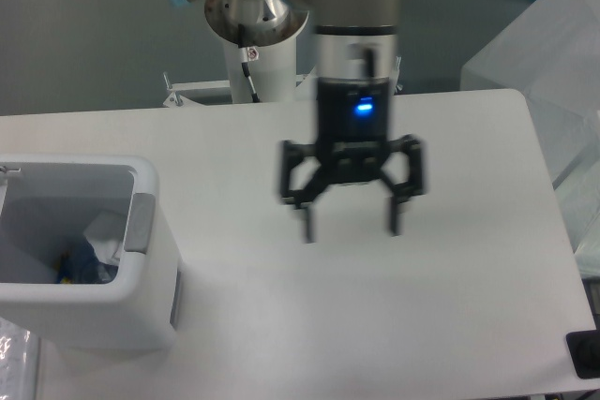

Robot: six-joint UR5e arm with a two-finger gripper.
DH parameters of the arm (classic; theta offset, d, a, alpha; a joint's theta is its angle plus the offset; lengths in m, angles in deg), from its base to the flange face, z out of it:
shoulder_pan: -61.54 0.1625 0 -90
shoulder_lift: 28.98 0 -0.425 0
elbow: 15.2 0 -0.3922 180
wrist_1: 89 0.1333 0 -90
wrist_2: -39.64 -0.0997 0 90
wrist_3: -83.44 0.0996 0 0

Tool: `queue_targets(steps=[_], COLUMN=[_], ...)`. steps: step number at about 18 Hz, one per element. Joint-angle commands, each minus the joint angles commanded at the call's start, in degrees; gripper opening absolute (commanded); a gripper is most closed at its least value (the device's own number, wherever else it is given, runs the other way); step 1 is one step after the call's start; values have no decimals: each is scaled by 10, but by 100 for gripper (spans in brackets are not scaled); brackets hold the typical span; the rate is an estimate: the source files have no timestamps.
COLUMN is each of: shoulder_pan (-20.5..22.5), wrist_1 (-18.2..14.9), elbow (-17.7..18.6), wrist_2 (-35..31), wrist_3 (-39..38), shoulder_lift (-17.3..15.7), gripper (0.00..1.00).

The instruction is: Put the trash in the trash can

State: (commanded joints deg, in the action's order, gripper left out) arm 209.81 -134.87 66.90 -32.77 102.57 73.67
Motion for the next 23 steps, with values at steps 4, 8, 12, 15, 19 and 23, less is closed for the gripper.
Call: queue_targets(steps=[4,8,12,15,19,23], shoulder_pan=[47,58,61,57,59,57], wrist_1=[-26,-29,-29,-28,-28,-27], elbow=[-9,-19,-18,-6,-4,-3], wrist_2=[-68,-104,-106,-118,-114,-113], wrist_3=[193,223,224,224,224,224], shoulder_lift=[-1,-1,-3,-11,-11,-12], gripper=[100,100,100,100,100,100])
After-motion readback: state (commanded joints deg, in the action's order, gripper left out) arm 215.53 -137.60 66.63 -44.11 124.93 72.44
